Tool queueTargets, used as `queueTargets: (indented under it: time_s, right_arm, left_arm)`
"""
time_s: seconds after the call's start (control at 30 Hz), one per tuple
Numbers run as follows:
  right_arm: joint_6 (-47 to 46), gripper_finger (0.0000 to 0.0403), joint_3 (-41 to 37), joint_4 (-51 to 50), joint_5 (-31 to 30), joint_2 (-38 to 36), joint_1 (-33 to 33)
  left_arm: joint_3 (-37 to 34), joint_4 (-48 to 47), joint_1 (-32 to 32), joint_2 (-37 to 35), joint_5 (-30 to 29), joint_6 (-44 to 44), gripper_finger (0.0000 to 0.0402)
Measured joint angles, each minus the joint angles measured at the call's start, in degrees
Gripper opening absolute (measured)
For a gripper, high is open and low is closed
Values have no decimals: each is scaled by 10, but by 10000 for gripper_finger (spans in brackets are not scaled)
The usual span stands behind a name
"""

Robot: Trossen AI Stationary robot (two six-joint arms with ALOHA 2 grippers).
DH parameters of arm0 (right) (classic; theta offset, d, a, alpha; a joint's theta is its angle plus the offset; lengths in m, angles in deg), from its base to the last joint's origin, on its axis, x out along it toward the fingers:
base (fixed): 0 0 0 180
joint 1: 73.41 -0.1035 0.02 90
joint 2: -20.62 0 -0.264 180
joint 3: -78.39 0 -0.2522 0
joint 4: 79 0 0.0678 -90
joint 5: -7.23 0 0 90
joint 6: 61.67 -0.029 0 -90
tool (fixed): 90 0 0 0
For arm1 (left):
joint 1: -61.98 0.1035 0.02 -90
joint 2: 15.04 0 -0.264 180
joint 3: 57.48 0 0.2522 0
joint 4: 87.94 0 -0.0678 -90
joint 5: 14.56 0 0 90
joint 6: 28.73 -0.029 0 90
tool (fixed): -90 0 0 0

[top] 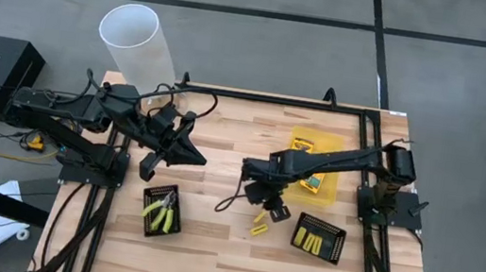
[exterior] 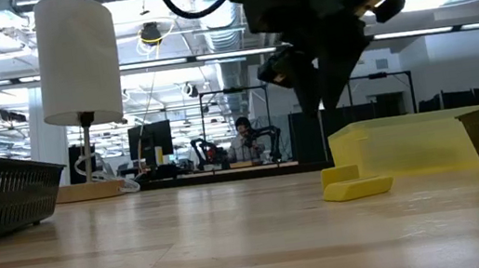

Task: Pick & Place School Supplies
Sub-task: Put the eraser into the right black bin

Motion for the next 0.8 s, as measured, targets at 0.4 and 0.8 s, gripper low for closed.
queueTargets:
  time_s: [0.4,0.8]
  right_arm:
    - [5,127,0,5,3,57,-3]
    - [-1,127,0,29,30,68,-3]
  left_arm:
    - [0,0,0,0,-5,4,1]
    - [0,0,0,0,-4,4,1]
